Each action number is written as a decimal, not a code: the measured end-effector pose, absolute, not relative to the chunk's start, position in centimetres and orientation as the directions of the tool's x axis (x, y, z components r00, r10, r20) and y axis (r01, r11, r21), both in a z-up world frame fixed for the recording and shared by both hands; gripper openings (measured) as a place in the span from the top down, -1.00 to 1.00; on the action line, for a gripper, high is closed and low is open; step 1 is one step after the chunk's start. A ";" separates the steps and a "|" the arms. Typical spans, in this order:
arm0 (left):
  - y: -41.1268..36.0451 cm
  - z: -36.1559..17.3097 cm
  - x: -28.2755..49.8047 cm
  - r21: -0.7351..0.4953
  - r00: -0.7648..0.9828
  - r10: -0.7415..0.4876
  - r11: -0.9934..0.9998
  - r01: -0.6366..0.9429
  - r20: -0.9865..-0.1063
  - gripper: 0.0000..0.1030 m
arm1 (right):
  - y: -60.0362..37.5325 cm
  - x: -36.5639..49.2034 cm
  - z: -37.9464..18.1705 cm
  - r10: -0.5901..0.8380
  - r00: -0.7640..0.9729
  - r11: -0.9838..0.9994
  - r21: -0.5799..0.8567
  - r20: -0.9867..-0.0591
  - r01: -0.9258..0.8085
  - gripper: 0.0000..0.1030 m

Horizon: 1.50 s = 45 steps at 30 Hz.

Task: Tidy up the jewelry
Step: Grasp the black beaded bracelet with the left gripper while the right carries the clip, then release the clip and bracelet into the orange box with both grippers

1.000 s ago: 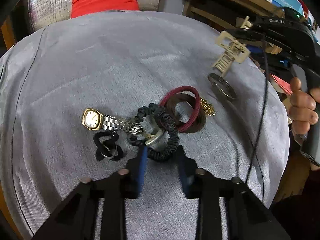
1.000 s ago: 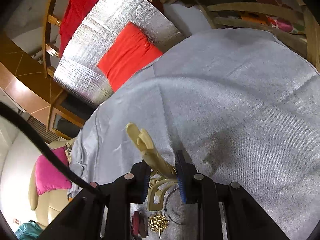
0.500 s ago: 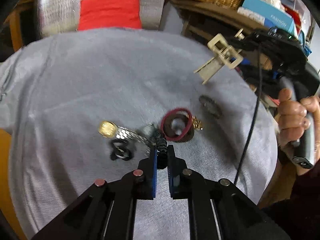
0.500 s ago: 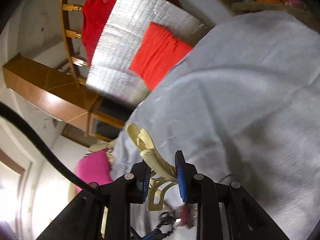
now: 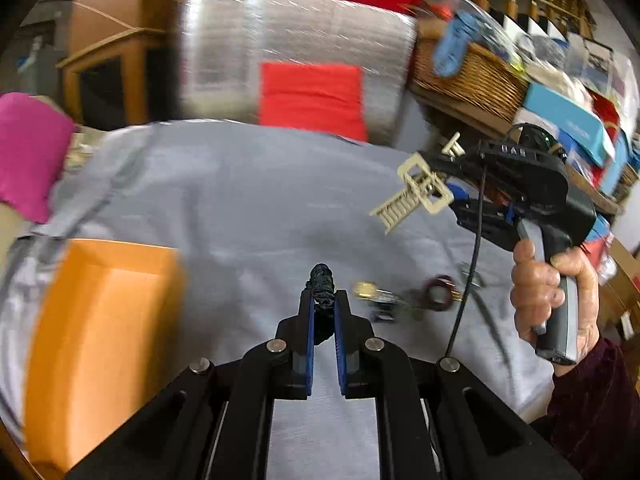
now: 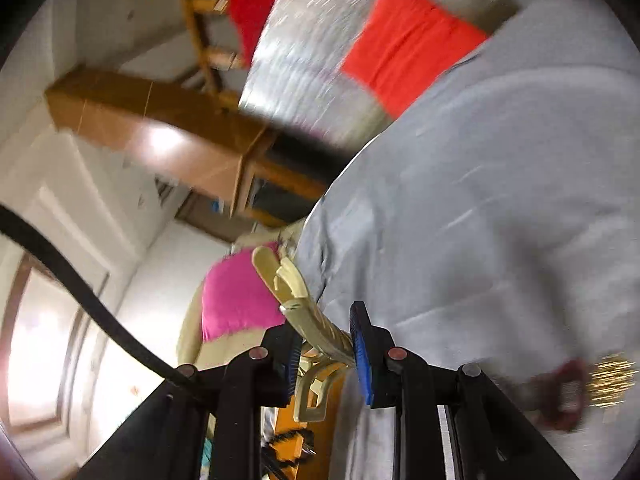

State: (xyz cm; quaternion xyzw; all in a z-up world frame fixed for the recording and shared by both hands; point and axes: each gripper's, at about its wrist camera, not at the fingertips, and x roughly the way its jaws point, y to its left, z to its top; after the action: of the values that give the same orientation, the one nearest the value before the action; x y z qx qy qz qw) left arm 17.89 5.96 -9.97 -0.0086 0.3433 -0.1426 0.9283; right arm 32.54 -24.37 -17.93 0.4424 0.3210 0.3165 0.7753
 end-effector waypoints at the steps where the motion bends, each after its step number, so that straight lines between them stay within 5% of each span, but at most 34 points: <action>1: 7.4 -9.7 17.8 -0.103 0.736 -0.243 0.968 0.231 -0.632 0.82 | -21.9 32.7 -17.4 0.797 0.563 0.407 0.883 -0.218 -0.234 0.50; 11: 21.5 -12.9 18.1 -0.106 0.734 -0.057 0.994 -0.021 -0.677 0.82 | -0.2 32.8 -14.8 0.882 0.300 0.467 0.759 -0.364 -0.453 0.50; 21: 28.2 -18.9 22.3 -0.156 0.623 -0.033 0.977 -0.143 -0.781 0.82 | 13.5 36.1 -22.0 0.667 0.107 0.704 0.577 -0.737 -0.415 0.50; 28: 29.0 -21.6 24.5 -0.162 0.551 -0.026 0.966 -0.199 -0.834 0.82 | 15.7 37.8 -23.0 0.605 0.072 0.739 0.525 -0.793 -0.421 0.46; 30: 29.2 -22.0 24.7 -0.162 0.543 -0.017 0.962 -0.220 -0.840 0.82 | 16.5 38.2 -23.2 0.568 0.077 0.760 0.486 -0.820 -0.431 0.24; 32: 29.3 -22.2 24.6 -0.171 0.539 -0.024 0.959 -0.225 -0.842 0.80 | 16.7 38.6 -23.5 0.557 0.064 0.769 0.485 -0.828 -0.417 -0.30; 41: 29.0 -20.9 22.6 -0.117 0.556 0.043 0.962 -0.248 -0.830 0.54 | 12.6 37.1 -20.5 0.714 0.159 0.669 0.597 -0.682 -0.443 -0.33; 45: 26.9 -17.8 21.5 -0.090 0.625 0.071 0.971 -0.223 -0.778 0.11 | 6.3 34.9 -16.6 0.787 0.277 0.612 0.640 -0.551 -0.464 -0.33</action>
State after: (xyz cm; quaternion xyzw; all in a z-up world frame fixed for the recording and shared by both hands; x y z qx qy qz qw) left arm 21.53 26.87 -17.81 -0.0891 0.4253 0.0820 0.8969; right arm 34.87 6.35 -16.57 0.1804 0.4470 0.4018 0.7786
